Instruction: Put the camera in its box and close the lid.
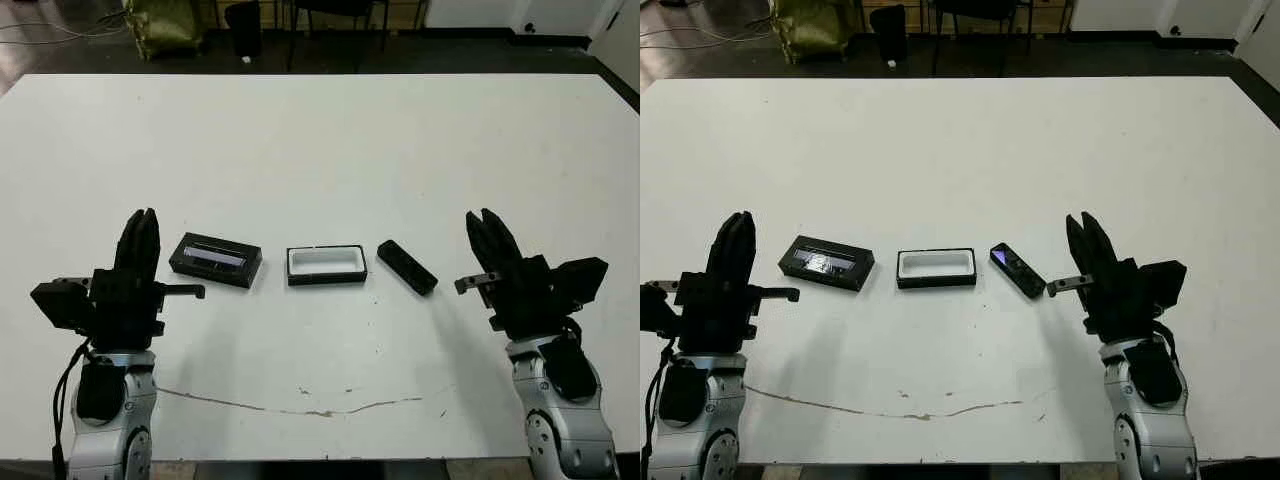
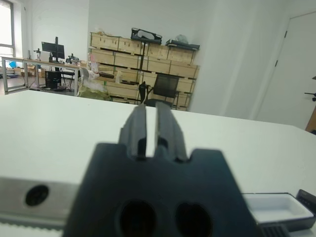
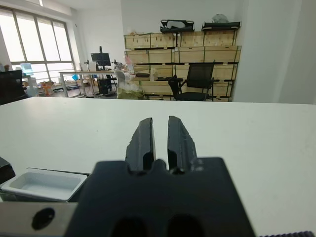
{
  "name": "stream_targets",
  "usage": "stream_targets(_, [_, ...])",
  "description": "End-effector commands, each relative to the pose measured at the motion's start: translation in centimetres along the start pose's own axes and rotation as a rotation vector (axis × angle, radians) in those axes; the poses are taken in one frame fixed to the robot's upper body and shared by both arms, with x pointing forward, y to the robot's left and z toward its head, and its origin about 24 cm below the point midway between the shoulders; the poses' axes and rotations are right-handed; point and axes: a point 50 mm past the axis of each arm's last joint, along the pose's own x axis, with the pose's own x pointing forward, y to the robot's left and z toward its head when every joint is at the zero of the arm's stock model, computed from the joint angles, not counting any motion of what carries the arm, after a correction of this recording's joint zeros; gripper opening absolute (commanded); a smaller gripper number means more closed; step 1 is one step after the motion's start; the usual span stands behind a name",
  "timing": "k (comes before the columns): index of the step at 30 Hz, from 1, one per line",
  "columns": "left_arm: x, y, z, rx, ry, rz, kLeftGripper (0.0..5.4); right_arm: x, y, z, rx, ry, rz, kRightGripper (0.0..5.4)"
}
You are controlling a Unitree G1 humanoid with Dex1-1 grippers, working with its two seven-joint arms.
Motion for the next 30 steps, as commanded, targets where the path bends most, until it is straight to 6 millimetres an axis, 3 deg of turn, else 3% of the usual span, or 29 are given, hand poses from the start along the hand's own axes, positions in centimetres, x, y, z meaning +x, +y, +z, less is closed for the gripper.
stream_targets(1, [-0.4,0.2,-0.8,0.000,0.042,0.002,0.02,-0.4,-0.5,0.0,-0.032,0.048,0.013,0.00])
stream_targets(7, [-0.6,-0.2,-1.1,-0.020,0.054,-0.001,0.02,-0.6,-0.9,0.0,-0.115,0.133,0.106,0.00])
stream_targets(16, [-0.8,-0.5,-1.2,-0.024,0.060,0.001,0.00,-0.5,-1.5,-0.2,-0.074,0.270,0.232,0.10])
stream_targets(30, [-0.9,-0.3,-1.3,-0.029,0.057,-0.003,0.00,-0.9,-1.7,-0.7,-0.006,0.385,0.335,2.95])
